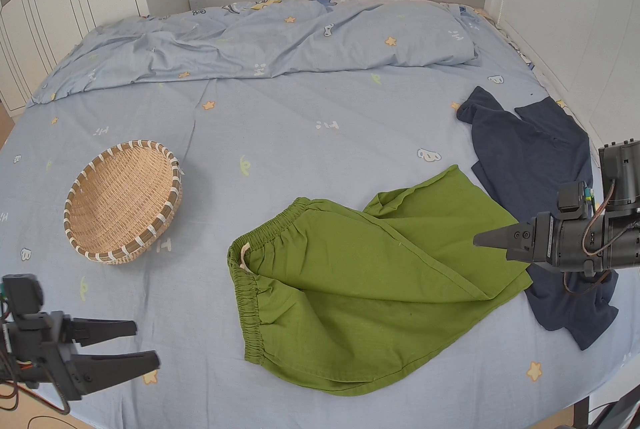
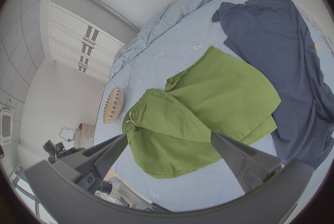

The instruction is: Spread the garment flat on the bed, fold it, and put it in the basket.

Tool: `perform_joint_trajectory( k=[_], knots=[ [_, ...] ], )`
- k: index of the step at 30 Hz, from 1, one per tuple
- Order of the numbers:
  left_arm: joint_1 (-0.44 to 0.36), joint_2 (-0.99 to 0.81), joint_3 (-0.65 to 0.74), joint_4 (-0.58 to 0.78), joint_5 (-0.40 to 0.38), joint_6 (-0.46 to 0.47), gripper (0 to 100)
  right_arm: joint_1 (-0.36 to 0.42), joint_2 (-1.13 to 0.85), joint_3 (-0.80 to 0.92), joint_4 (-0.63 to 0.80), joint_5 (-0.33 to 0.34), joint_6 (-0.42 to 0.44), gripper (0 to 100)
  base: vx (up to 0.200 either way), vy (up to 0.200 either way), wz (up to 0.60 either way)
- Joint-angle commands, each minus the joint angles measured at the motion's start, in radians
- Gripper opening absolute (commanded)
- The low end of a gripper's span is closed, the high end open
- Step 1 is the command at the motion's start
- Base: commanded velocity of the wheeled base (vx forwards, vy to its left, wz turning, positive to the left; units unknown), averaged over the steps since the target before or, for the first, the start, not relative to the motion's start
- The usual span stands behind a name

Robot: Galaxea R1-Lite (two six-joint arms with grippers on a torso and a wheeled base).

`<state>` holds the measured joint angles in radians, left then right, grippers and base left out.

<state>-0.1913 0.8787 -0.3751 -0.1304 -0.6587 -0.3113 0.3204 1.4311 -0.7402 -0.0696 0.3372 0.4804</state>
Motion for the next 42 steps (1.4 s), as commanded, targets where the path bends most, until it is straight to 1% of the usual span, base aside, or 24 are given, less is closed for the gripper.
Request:
perform_joint_trajectory(
  k=[1,2,3,4,5,6,8,9,10,13,15,18,22,34,39,42],
  knots=[
    [-0.019,0.714,0.153,-0.408,-0.328,0.080,100,-0.011,0.005,0.070,-0.098,-0.020,-0.056,100,0.000,0.000,0.00],
    [-0.019,0.738,0.157,-0.416,-0.340,0.124,100,-0.009,0.005,0.071,-0.101,-0.020,-0.060,100,0.000,0.000,0.00],
    [-0.019,0.781,0.153,-0.413,-0.354,0.195,100,-0.007,0.005,0.073,-0.101,-0.018,-0.063,100,0.000,0.000,0.00],
    [-0.019,0.798,0.151,-0.413,-0.355,0.221,100,-0.006,0.005,0.073,-0.101,-0.018,-0.063,100,0.000,0.000,0.00],
    [-0.014,0.855,0.147,-0.417,-0.357,0.302,100,-0.004,0.003,0.079,-0.101,-0.020,-0.065,100,0.000,0.000,0.00],
    [-0.010,0.888,0.134,-0.419,-0.355,0.345,100,-0.003,0.003,0.084,-0.102,-0.020,-0.065,100,0.000,0.000,0.00],
    [-0.005,0.934,0.101,-0.413,-0.355,0.376,100,0.005,0.002,0.087,-0.101,-0.018,-0.063,100,0.000,0.000,0.00],
    [-0.005,0.934,0.101,-0.413,-0.355,0.376,100,0.005,0.002,0.087,-0.101,-0.018,-0.063,100,0.000,0.000,0.00],
    [0.004,0.959,0.064,-0.408,-0.352,0.354,100,0.008,0.000,0.087,-0.101,-0.018,-0.063,100,0.000,0.000,0.00],
    [0.024,0.968,0.033,-0.411,-0.349,0.296,100,0.008,-0.001,0.085,-0.102,-0.020,-0.063,100,0.000,0.000,0.00],
    [0.027,0.973,0.022,-0.419,-0.349,0.281,100,0.008,-0.001,0.085,-0.102,-0.020,-0.063,100,0.000,0.000,0.00],
    [0.032,0.991,0.005,-0.417,-0.349,0.271,100,0.011,0.000,0.087,-0.102,-0.020,-0.065,100,0.000,0.000,0.00],
    [0.032,1.069,-0.024,-0.422,-0.349,0.267,100,0.011,0.002,0.087,-0.102,-0.018,-0.065,100,0.000,0.000,0.00],
    [0.009,1.138,-0.061,-0.420,-0.352,0.259,100,0.011,0.002,0.087,-0.102,-0.018,-0.065,100,0.000,0.000,0.00],
    [-0.010,1.152,-0.080,-0.420,-0.355,0.233,100,0.011,0.000,0.087,-0.104,-0.018,-0.065,100,0.000,0.000,0.00],
    [-0.017,1.155,-0.100,-0.422,-0.358,0.193,100,0.011,0.000,0.085,-0.104,-0.020,-0.065,100,0.000,0.000,0.00]
  ],
)
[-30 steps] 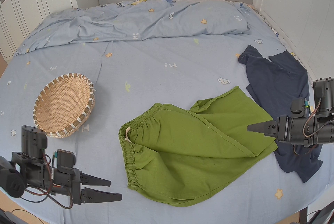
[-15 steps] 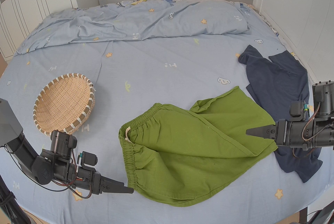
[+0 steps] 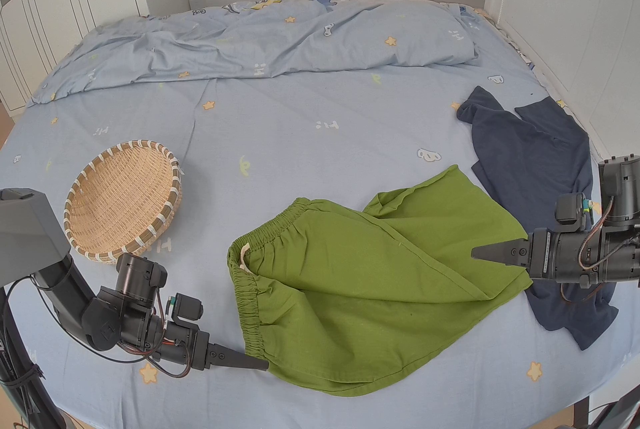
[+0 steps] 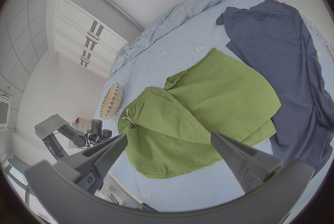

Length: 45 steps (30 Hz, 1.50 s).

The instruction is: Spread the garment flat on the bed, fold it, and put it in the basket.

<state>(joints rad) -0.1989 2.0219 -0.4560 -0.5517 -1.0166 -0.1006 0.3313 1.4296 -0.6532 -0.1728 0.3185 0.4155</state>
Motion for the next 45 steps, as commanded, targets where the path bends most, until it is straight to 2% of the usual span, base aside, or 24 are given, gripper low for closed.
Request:
perform_joint_trajectory(
  k=[1,12,19,20,25,33,39,45],
  knots=[
    [-0.010,0.014,-0.023,-0.001,0.000,-0.024,100,0.000,0.002,-0.002,-0.001,-0.001,0.000,100,0.000,0.000,0.00],
    [-0.014,0.075,-0.026,-0.088,0.000,-0.028,100,-0.001,0.002,-0.002,-0.001,-0.004,0.000,100,0.000,0.000,0.00],
    [-0.019,0.075,-0.021,-0.093,-0.002,-0.034,100,-0.001,0.005,-0.002,-0.001,-0.004,0.000,100,0.000,0.000,0.00],
    [-0.019,0.075,-0.021,-0.093,-0.002,-0.034,0,-0.001,0.005,-0.002,-0.001,-0.004,0.000,100,0.000,0.000,0.00],
    [-0.016,0.067,-0.023,-0.091,0.000,-0.039,0,-0.003,0.003,-0.002,-0.001,-0.004,0.000,100,0.000,0.000,0.00],
    [-0.002,0.041,-0.004,-0.093,0.001,-0.099,0,-0.003,0.002,0.000,-0.001,-0.003,0.002,100,0.000,0.000,0.00],
    [0.075,-0.061,0.079,-0.082,0.007,-0.108,0,0.000,-0.001,0.009,0.015,0.005,0.002,100,0.000,0.000,0.00],
    [0.240,-0.173,0.175,-0.057,0.000,-0.123,0,0.000,-0.014,0.081,0.030,0.005,0.000,100,0.000,0.000,0.00]
  ],
)
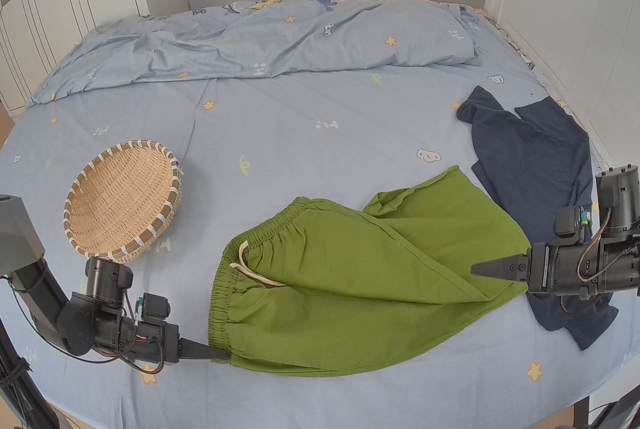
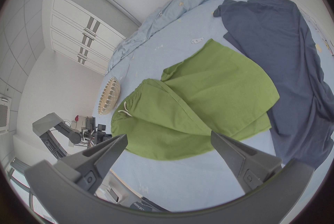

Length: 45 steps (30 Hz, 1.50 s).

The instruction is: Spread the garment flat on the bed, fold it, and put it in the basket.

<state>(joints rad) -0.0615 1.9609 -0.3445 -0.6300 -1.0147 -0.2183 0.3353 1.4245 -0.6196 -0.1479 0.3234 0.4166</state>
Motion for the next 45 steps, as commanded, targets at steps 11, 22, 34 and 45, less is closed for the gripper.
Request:
perform_joint_trajectory(
  k=[11,22,34,45],
  knots=[
    [0.219,-0.261,0.062,0.325,0.001,0.005,0,-0.045,0.002,0.215,-0.010,0.043,-0.042,100,0.000,0.000,0.00],
    [0.331,-0.254,0.078,0.331,0.001,0.033,0,-0.202,0.154,0.285,-0.104,0.160,-0.140,100,0.000,0.000,0.00],
    [0.364,-0.252,0.084,0.332,-0.002,0.059,0,-0.294,0.352,0.284,-0.282,0.368,-0.148,100,0.000,0.000,0.00],
    [0.358,-0.255,0.093,0.329,-0.002,0.060,0,-0.295,0.424,0.281,-0.361,0.373,-0.160,100,0.000,0.000,0.00]
  ],
)
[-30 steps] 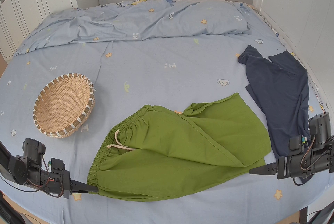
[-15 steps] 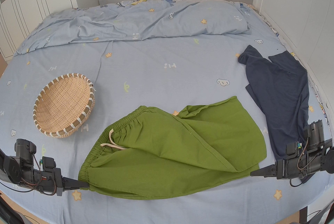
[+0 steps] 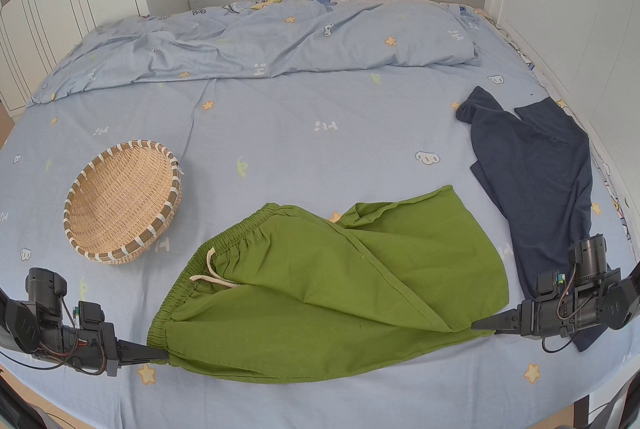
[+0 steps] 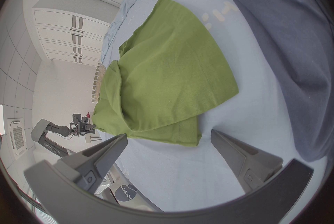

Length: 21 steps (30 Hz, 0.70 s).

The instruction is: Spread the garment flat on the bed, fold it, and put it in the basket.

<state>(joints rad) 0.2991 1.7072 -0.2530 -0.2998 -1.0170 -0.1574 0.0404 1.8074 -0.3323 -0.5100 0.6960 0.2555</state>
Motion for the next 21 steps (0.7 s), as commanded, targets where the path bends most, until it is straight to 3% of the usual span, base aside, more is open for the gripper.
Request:
perform_joint_trajectory(
  k=[1,13,19,20,21],
  knots=[
    [-0.003,-0.001,0.001,-0.001,0.000,-0.001,0,-0.001,0.041,-0.007,0.001,0.000,0.001,100,0.000,0.000,0.00],
    [-0.006,0.002,0.001,-0.002,0.000,-0.001,0,0.010,0.127,0.007,-0.154,0.025,0.014,100,0.000,0.000,0.00],
    [-0.005,0.003,0.000,-0.005,0.000,0.001,0,0.009,0.130,0.012,-0.162,0.034,0.016,100,0.000,0.000,0.00],
    [-0.003,0.003,0.000,-0.005,0.000,-0.001,0,0.009,0.132,0.012,-0.162,0.034,0.016,0,0.000,0.000,0.00],
    [-0.003,0.003,0.000,-0.005,0.000,-0.001,0,0.009,0.132,0.012,-0.160,0.034,0.016,0,0.000,0.000,0.00]
  ],
)
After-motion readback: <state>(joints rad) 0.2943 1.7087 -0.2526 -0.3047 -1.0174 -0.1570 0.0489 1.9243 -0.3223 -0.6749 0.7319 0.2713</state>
